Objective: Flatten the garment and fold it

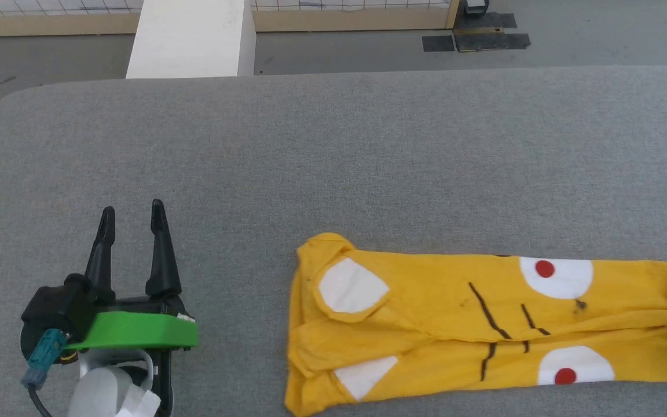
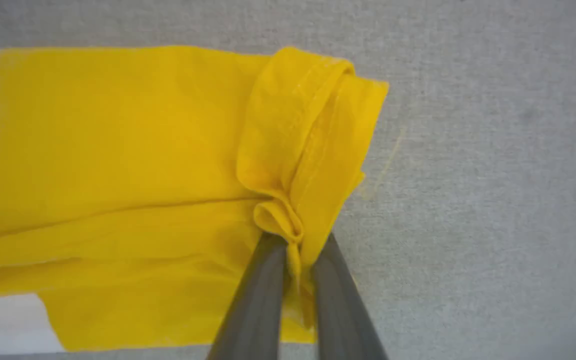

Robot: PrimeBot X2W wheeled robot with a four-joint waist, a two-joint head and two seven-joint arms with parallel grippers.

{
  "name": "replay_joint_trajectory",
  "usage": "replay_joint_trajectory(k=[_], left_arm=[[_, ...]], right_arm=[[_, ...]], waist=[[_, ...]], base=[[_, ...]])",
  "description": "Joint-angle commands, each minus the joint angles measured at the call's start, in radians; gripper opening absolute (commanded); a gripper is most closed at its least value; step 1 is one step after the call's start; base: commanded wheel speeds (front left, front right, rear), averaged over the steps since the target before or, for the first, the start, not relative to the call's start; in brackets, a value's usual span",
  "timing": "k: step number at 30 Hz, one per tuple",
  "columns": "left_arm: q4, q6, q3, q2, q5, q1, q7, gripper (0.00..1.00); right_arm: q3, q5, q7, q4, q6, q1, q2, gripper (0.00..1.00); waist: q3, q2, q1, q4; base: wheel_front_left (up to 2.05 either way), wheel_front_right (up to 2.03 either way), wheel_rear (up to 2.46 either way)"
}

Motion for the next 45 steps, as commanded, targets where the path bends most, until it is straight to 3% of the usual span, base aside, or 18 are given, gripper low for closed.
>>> replay_joint_trajectory(k=[1, 5, 9, 17, 22, 25, 29, 37, 45], left_arm=[[0.003, -0.007, 0.003, -0.005, 0.007, 0.005, -0.004, 1.0], [0.005, -0.015, 0.008, -0.009, 0.01, 0.008, -0.004, 1.0], [0.012, -0.022, 0.009, -0.012, 0.013, 0.018, -0.004, 1.0], [0.001, -0.034, 0.031, -0.017, 0.01, 0.054, -0.005, 1.0], [0.0, -0.038, 0.028, -0.02, 0.011, 0.063, -0.005, 1.0], [0.002, -0.041, 0.025, -0.021, 0.008, 0.06, -0.005, 1.0], [0.003, -0.043, 0.024, -0.022, 0.007, 0.055, -0.005, 1.0], [0.006, -0.046, 0.016, -0.024, 0.005, 0.048, -0.005, 1.0], [0.019, -0.044, 0.002, -0.024, -0.003, 0.044, -0.005, 1.0]], right_arm=[[-0.026, -0.029, 0.005, 0.018, -0.002, -0.021, 0.001, 0.0], [-0.07, -0.094, 0.023, 0.032, -0.002, -0.032, 0.018, 0.0], [-0.037, -0.143, 0.089, -0.02, -0.002, -0.018, 0.012, 0.0], [0.095, -0.048, 0.262, -0.36, -0.002, 0.062, -0.017, 0.0], [0.152, 0.03, 0.326, -0.55, -0.002, 0.092, 0.027, 0.0], [0.2, 0.053, 0.332, -0.6, -0.002, 0.086, 0.072, 0.0], [0.277, 0.063, 0.314, -0.6, -0.002, 0.052, 0.137, 0.0], [0.416, 0.082, 0.217, -0.462, -0.002, -0.061, 0.325, 0.0], [0.497, 0.081, 0.15, -0.336, -0.002, -0.141, 0.42, 0.0]], waist=[[-0.001, -0.0001, 0.0, 0.001], [-0.007, -0.0001, 0.0, 0.0], [-0.024, -0.0001, 0.0, 0.001], [-0.057, -0.0001, 0.0, -0.015], [-0.056, -0.0001, 0.0, -0.012], [-0.052, -0.0001, 0.0, -0.002], [-0.042, -0.0001, 0.0, 0.016], [-0.021, -0.0001, 0.0, 0.073], [-0.005, -0.0001, 0.0, 0.12]], base=[[0.0, 0.0, 0.0], [0.0, 0.0, 0.0], [0.0, 0.0, 0.0], [0.0, 0.0, 0.0], [0.0, 0.0, 0.0], [0.0, 0.0, 0.0], [0.0, 0.0, 0.0], [0.0, 0.0, 0.0], [0.0, 0.0, 0.0]])
